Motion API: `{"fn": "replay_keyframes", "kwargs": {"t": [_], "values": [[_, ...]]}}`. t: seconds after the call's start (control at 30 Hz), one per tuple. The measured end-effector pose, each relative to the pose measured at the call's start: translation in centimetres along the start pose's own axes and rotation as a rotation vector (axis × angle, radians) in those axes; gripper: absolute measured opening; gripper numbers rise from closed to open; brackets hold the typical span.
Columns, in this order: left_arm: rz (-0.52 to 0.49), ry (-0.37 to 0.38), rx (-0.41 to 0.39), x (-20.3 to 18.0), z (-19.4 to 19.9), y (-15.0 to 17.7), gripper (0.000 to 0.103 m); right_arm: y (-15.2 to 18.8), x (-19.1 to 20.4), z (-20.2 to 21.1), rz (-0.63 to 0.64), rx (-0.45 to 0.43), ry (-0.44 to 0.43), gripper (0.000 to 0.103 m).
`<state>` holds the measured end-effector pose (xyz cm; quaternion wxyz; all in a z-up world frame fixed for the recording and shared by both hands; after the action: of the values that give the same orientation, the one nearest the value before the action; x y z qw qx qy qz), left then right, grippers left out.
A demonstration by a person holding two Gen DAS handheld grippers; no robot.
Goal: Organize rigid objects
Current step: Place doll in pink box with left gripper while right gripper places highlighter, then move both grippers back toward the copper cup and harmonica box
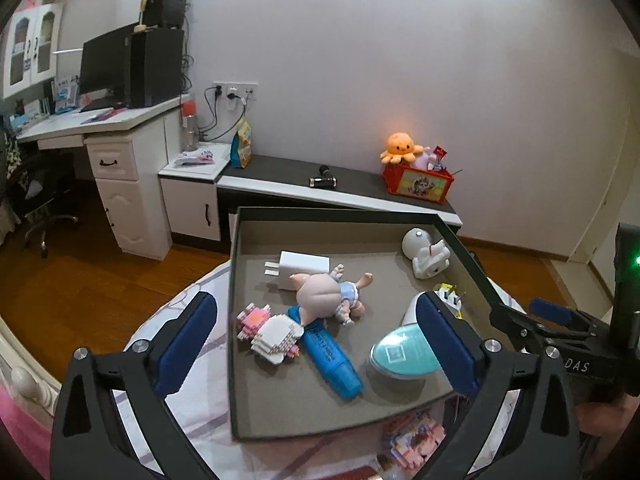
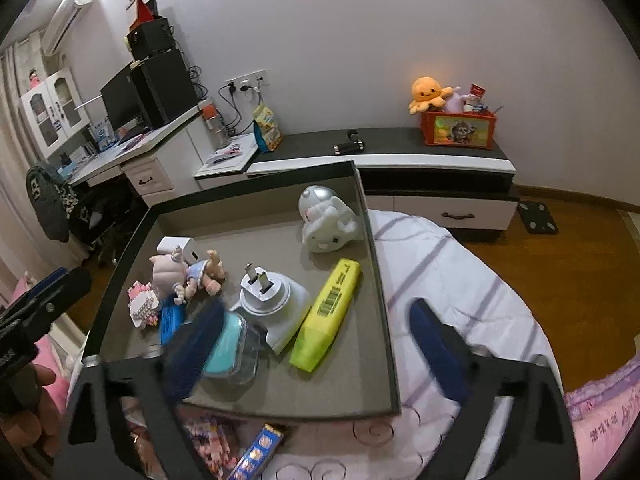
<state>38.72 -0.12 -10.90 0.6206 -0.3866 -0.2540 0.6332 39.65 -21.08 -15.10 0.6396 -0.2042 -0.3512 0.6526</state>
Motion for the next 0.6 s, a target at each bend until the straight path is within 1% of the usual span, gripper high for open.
{"fn": "replay_keyframes", "kwargs": {"t": [0.23,0.6], "values": [[0.021,0.007,-0.01,0.8,3.7,1.5,0.102,2.0,1.1,3.4,-0.002,-0.028,-0.013,0.103],[0.029,-0.012,-0.037,1.4,9.7,4.1,0.102,4.2,3.6,9.7,0.022,-0.112,-0.003,0.103]]}}
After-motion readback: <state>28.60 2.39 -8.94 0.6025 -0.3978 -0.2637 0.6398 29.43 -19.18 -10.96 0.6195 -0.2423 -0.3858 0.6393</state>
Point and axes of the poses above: each gripper's, at about its wrist camera, not at the fingertips, and z roughly against the way its jaws point, x to its left, y to its underside, the point moved 8 cm from there along -z, roughly the way its jaws point, and after that the axes turned 1 degree about -x, right-handed, at the moved point
